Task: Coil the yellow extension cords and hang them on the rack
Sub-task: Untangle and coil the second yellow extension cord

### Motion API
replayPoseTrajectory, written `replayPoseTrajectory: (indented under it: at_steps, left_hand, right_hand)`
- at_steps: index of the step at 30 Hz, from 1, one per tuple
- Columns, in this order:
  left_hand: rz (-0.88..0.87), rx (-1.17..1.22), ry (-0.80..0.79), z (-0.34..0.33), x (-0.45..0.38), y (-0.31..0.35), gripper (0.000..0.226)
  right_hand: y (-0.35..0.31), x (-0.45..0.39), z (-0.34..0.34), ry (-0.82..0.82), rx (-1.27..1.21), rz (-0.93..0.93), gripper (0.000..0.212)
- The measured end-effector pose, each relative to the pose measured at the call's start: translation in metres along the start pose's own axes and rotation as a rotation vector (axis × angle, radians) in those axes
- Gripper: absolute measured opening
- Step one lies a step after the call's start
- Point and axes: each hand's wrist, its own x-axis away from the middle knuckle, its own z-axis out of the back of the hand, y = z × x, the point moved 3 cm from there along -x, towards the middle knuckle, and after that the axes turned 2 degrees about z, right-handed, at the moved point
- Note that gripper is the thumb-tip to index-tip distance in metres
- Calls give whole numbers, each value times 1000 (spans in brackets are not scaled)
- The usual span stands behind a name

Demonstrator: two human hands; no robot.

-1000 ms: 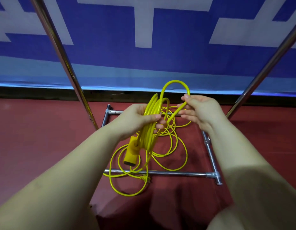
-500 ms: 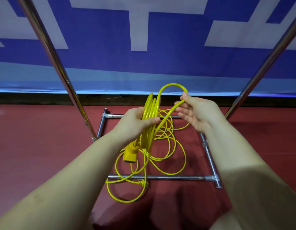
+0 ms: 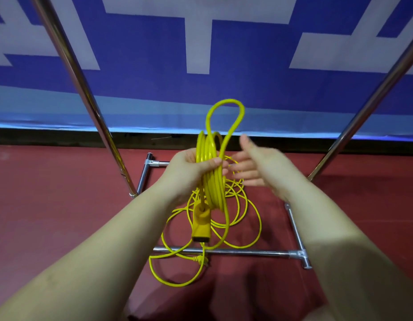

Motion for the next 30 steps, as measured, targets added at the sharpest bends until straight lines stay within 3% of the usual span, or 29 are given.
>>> replayPoseTrajectory:
  at_steps: [4,8,12,22,24,27,30]
  left_hand:
    - [7,175,104,13,-4,9,12]
    - [-24,215,161,16,-1,15,7]
    - [-43,265,250,22,-1,18,7]
    - [-50,274,316,37,-6,23,9]
    - [-33,241,321,40,-7,22,9]
    - [6,132,342,44,-8,16,4]
    - [38,-32,310,46,-9,11,3]
  right_hand:
    - [16,5,-26,-301,277,55,27]
    - [22,-1,-31,-300,270,192,12]
    - [17,-5,-33,-99,264,282,12]
    - [10,-5,-34,215,223,412,21]
    - [8,-5,-33,219,105,396,20]
    - [1,-4,-17,363,-20,393,20]
    - [-1,-2,-2,569,144,450,24]
